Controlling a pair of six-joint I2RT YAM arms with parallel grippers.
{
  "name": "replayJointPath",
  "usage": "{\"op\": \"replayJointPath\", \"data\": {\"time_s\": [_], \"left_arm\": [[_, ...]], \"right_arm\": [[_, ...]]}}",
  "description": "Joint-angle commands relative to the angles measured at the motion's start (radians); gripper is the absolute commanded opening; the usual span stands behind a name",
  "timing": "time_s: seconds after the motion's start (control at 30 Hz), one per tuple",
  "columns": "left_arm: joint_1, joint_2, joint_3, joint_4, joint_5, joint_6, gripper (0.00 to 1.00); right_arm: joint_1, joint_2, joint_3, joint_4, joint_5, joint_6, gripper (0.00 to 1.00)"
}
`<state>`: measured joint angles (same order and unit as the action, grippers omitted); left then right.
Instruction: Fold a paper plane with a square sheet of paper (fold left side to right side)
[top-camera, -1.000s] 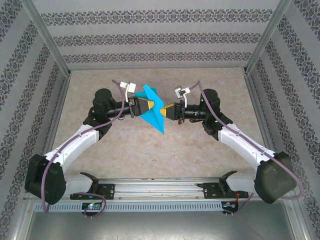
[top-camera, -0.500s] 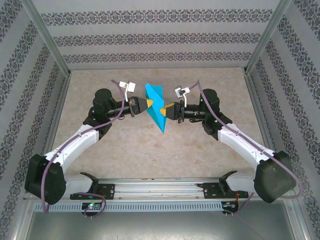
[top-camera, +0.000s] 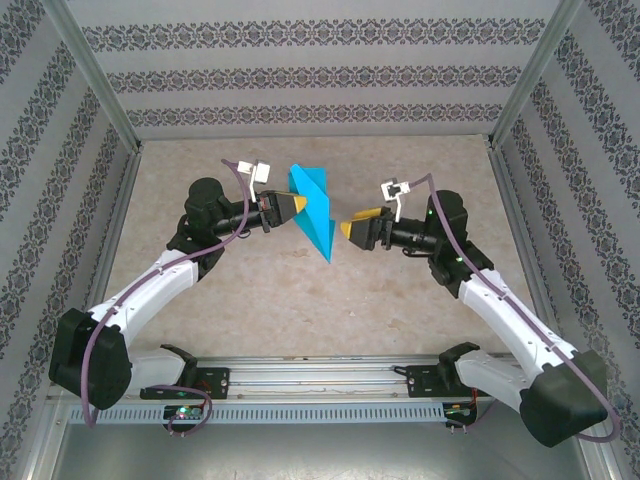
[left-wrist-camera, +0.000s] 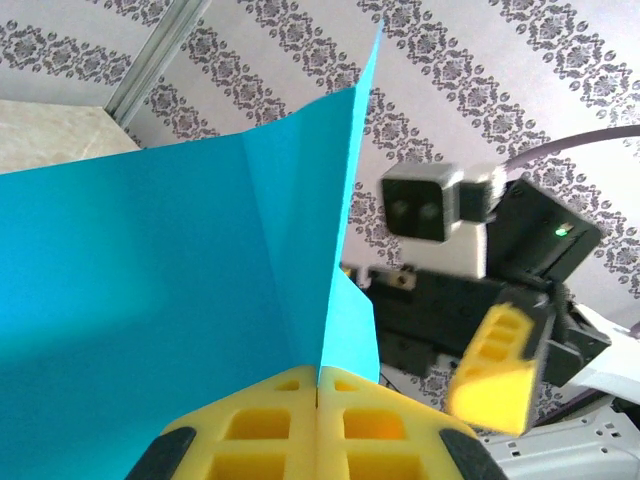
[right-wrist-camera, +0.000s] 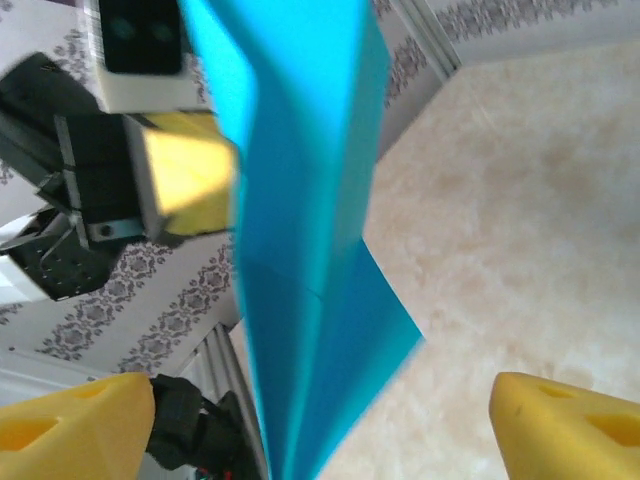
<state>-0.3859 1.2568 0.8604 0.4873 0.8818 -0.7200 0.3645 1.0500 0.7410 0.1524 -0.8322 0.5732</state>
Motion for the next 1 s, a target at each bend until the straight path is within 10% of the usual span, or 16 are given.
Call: {"op": "replayJointPath", "data": {"time_s": [0.0, 0.3, 0.97], "left_arm": [[-0.016, -0.004, -0.002, 0.073, 0.005, -0.016, 0.03], [-0.033, 0.026, 0.009, 0.088, 0.012, -0.033, 0.03], [-0.038, 0.073, -0.003, 0.129, 0.023, -0.066, 0.14]], "right_arm": [[0.025, 0.023, -0.050, 0.012, -0.033, 0.063, 0.92], [0.090, 0.117, 0.008, 0.151, -0.107, 0.098, 0.88], [0.077, 0.118, 0.086, 0.114, -0.043, 0.052, 0.26]]}}
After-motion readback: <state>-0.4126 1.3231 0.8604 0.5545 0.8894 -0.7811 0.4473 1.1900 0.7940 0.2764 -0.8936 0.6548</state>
